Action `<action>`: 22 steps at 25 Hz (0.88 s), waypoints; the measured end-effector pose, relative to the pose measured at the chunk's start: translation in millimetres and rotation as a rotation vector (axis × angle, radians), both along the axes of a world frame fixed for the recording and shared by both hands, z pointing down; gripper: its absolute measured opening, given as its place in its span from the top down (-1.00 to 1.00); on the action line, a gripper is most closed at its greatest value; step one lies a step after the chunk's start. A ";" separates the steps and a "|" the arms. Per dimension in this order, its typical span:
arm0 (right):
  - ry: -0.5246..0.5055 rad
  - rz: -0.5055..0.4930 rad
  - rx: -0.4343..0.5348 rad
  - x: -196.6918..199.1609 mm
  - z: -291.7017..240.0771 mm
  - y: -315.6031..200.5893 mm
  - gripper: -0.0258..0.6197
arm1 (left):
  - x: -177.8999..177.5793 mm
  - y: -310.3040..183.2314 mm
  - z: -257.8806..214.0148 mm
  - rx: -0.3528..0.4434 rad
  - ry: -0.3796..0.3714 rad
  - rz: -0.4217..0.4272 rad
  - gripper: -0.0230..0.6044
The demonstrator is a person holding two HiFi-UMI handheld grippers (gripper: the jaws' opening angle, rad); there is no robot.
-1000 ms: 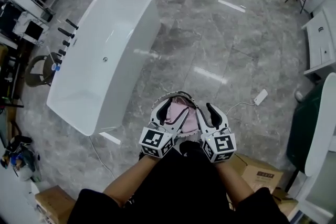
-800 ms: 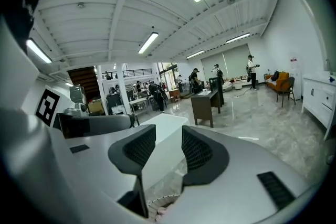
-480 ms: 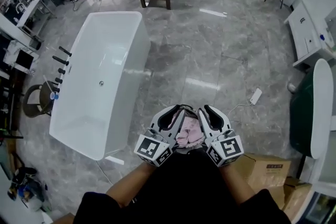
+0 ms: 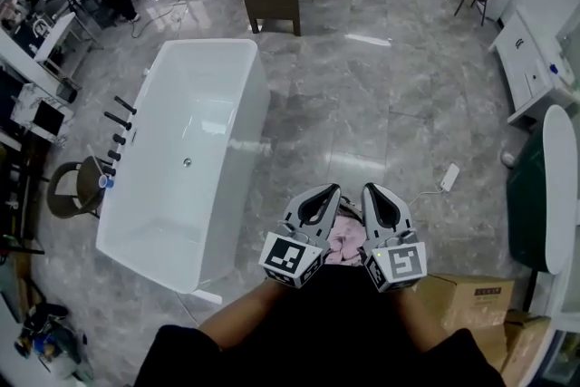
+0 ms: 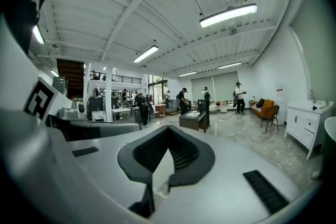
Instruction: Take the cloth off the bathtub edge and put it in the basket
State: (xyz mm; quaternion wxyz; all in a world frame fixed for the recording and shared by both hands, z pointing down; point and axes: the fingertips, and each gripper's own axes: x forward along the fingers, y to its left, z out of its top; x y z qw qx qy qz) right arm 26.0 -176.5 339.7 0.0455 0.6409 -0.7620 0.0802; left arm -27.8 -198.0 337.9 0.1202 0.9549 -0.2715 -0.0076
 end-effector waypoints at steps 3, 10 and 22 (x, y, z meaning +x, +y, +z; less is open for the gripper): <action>0.012 0.021 0.002 -14.5 -2.0 -6.6 0.83 | -19.7 -7.6 -2.4 0.036 -0.049 -0.045 0.88; 0.043 0.019 0.018 -46.3 -1.4 -11.5 0.83 | -62.4 -19.5 -7.6 0.048 -0.042 -0.129 0.88; 0.066 0.030 0.017 -81.4 4.5 -4.0 0.83 | -89.9 -6.9 1.3 0.040 -0.059 -0.126 0.88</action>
